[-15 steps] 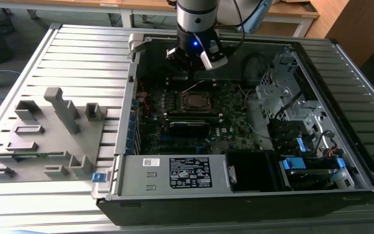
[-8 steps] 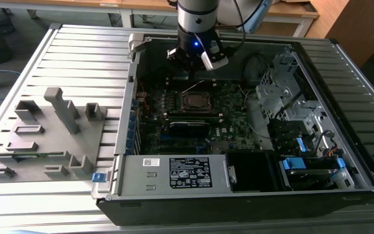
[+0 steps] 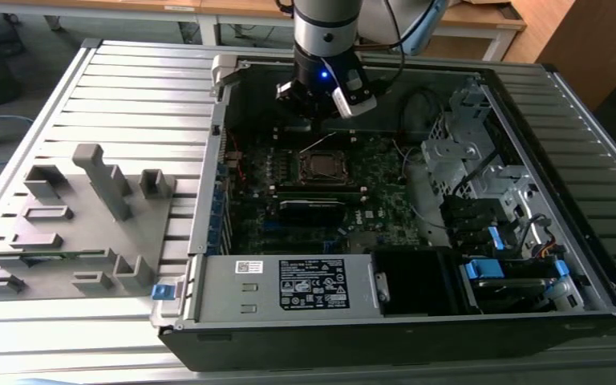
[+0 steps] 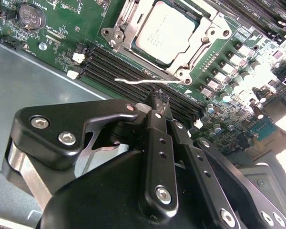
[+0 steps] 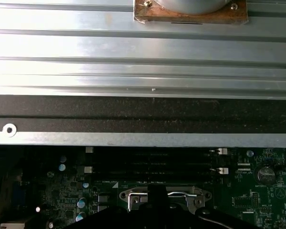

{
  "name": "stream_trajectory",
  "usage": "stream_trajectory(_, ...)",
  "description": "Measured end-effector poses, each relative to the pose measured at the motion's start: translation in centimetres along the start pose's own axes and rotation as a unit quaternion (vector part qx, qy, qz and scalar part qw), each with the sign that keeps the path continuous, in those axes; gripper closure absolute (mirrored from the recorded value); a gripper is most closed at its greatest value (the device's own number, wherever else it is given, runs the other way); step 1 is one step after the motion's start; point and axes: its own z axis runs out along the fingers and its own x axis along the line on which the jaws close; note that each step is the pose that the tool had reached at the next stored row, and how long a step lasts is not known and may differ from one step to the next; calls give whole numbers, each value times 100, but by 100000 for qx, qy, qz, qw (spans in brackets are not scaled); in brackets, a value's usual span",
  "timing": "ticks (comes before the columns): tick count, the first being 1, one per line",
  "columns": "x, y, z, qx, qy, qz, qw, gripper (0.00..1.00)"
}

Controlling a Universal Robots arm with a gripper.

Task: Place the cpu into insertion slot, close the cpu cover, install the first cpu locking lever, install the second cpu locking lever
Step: 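Install the first cpu locking lever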

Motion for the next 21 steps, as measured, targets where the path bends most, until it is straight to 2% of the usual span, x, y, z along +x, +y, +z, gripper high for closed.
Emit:
stream_trajectory(18, 1, -4, 24, -1, 0, -1, 100000, 90)
stream_trajectory(20, 1, -3, 26, 168, -9, -8, 100000, 90)
stream_trajectory(21, 1, -4, 26, 454, -9, -22, 99999, 90)
